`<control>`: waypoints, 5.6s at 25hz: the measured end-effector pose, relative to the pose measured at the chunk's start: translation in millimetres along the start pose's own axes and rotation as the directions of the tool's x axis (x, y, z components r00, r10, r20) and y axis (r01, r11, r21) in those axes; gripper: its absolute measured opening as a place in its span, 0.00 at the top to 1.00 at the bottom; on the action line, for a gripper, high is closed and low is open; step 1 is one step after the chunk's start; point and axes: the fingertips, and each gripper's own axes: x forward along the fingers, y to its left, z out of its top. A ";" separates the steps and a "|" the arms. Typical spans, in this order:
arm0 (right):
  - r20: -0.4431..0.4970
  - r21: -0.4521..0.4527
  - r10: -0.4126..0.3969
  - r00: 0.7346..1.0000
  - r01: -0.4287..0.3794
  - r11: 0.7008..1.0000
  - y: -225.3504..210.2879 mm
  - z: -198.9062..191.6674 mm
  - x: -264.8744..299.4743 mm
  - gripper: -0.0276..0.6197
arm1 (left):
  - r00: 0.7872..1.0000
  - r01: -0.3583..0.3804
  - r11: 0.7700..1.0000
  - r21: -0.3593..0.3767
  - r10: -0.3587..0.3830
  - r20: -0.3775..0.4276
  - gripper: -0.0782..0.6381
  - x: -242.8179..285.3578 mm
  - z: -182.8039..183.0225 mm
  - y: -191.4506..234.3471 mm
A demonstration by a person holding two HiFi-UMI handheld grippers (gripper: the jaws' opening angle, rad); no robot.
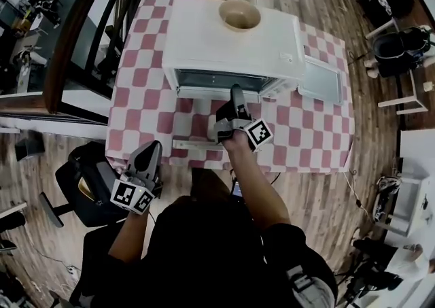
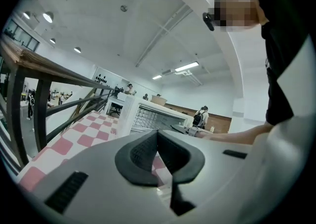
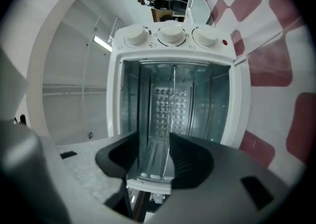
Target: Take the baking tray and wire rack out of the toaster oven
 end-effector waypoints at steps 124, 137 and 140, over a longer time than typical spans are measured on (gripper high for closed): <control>0.044 0.170 -0.324 0.945 0.312 0.935 -160.4 386.1 -297.1 0.95 | 0.987 -0.048 0.984 0.172 0.073 -0.144 0.90 147.9 -118.1 -334.6; -0.031 0.059 -0.506 0.862 0.507 0.860 -171.5 375.3 -300.8 0.91 | 0.991 -0.075 0.988 0.133 0.089 -0.104 0.90 131.5 -119.8 -337.6; -0.032 0.040 -0.538 0.842 0.539 0.841 -172.3 375.1 -307.5 0.88 | 0.991 -0.079 0.989 0.124 0.091 -0.101 0.90 124.0 -121.6 -336.4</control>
